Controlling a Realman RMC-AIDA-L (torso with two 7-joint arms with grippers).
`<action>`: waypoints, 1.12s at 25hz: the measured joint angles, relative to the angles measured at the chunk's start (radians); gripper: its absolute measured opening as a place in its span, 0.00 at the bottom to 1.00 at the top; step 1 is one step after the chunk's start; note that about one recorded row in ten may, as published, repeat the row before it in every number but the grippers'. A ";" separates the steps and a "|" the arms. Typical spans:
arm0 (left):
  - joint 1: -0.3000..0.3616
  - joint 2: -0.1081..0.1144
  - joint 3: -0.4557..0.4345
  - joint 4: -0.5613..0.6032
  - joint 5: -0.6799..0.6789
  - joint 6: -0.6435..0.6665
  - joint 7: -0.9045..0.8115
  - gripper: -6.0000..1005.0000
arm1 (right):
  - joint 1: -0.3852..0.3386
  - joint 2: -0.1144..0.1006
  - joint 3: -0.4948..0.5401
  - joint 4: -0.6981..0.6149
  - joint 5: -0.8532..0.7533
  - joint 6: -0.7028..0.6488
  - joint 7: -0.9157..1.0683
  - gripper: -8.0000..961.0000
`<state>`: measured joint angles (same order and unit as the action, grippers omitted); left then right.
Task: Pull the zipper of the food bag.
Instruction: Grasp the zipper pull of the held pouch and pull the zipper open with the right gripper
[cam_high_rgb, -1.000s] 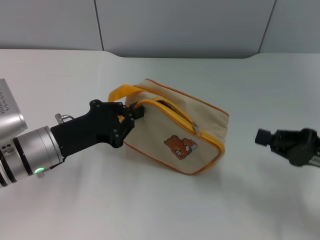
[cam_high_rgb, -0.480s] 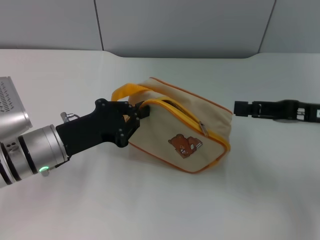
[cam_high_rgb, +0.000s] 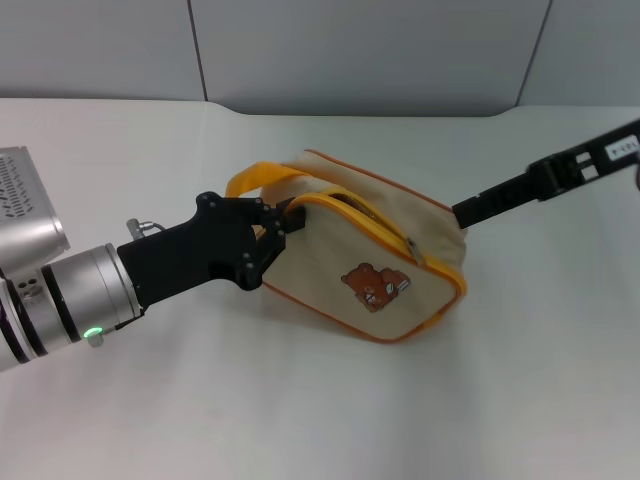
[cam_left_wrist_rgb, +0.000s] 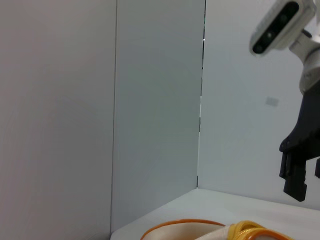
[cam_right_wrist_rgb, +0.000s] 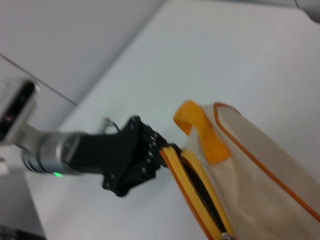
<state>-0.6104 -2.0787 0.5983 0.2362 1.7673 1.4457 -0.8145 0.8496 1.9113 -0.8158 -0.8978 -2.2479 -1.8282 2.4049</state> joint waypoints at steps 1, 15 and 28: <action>-0.001 0.000 -0.001 0.000 0.000 -0.002 0.000 0.05 | 0.017 0.001 -0.030 -0.026 -0.017 -0.004 0.032 0.47; -0.008 0.001 -0.005 0.006 0.000 -0.013 -0.047 0.05 | 0.296 0.100 -0.236 -0.184 -0.365 -0.077 0.275 0.42; -0.008 0.003 -0.003 0.008 0.000 -0.016 -0.068 0.05 | 0.327 0.172 -0.354 -0.150 -0.482 0.011 0.276 0.37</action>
<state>-0.6188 -2.0755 0.5949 0.2439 1.7671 1.4295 -0.8824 1.1768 2.0833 -1.1703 -1.0483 -2.7296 -1.8174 2.6812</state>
